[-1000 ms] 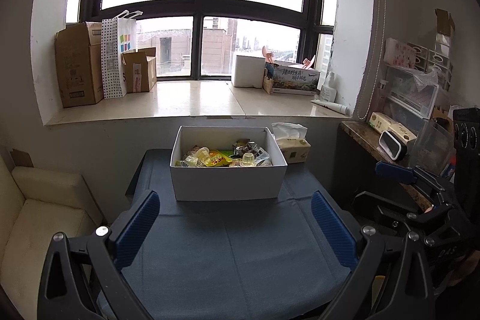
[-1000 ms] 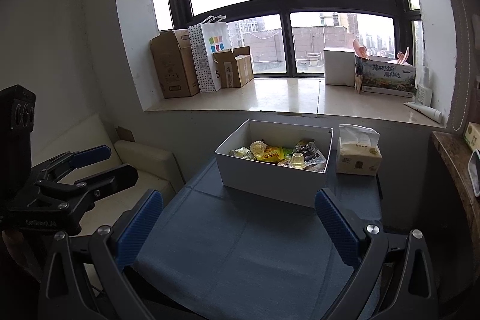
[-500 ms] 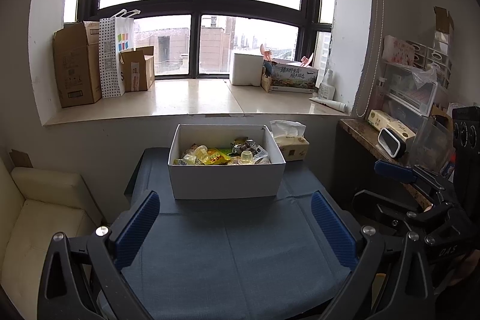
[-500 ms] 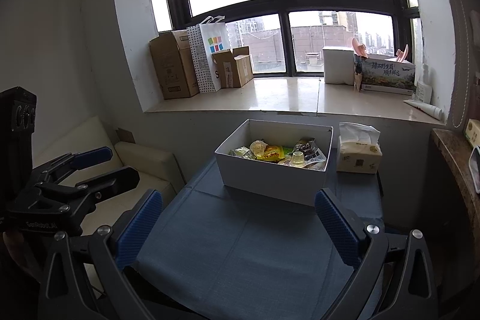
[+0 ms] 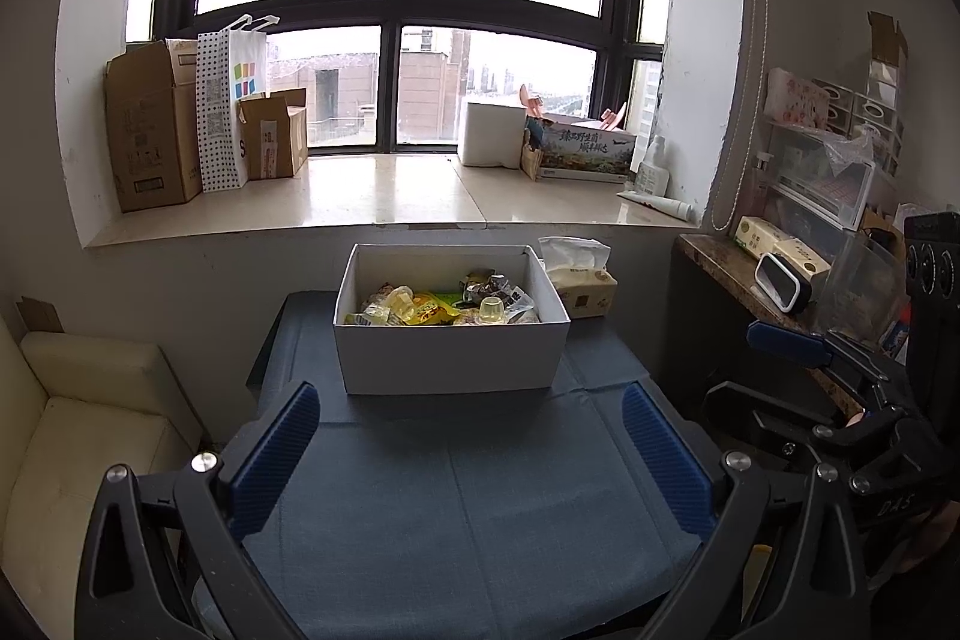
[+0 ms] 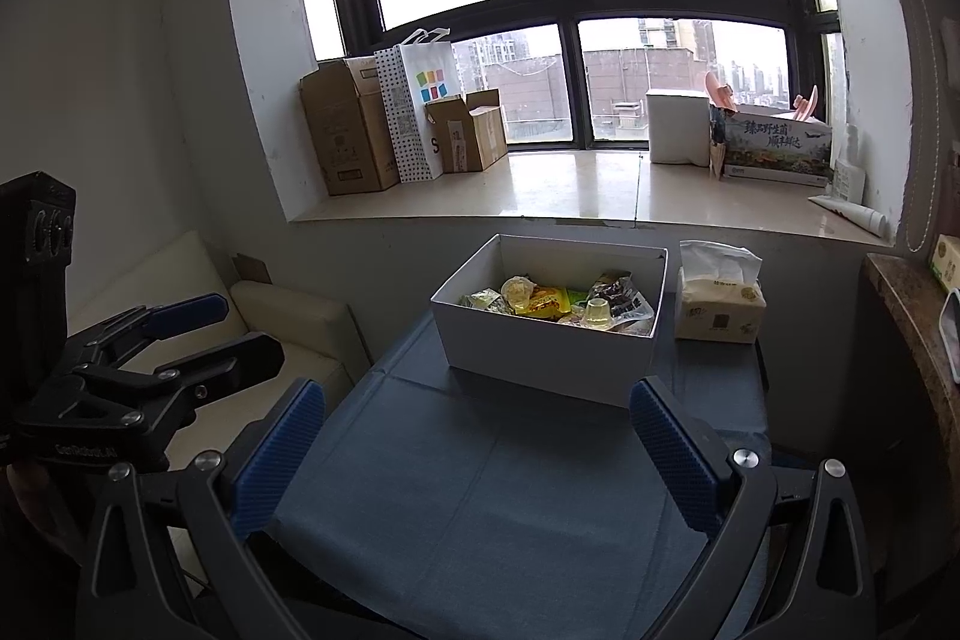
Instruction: Organize snacks
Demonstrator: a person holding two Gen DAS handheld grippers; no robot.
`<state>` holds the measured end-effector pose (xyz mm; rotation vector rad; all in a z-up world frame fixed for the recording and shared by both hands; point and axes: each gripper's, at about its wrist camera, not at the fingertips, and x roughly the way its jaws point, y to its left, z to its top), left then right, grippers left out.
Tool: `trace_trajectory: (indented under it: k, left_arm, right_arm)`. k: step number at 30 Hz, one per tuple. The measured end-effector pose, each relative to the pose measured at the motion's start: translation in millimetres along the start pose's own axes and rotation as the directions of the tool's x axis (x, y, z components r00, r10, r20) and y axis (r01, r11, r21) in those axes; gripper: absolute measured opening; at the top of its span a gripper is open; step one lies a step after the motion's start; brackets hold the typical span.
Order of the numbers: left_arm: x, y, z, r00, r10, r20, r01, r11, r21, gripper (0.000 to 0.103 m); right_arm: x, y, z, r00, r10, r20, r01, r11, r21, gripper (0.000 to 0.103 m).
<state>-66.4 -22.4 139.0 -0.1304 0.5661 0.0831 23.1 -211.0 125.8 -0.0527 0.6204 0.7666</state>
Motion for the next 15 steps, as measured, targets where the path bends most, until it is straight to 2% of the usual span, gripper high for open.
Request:
trace_trajectory:
  k: [15]
  left_arm:
    - [-1.0, 0.6, -0.7, 1.0, -0.011, 0.012, 0.011, 1.0, -0.002, 0.103]
  right_arm:
    - [1.2, 0.4, -1.2, 1.0, -0.002, -0.008, 0.002, 1.0, 0.004, 0.103]
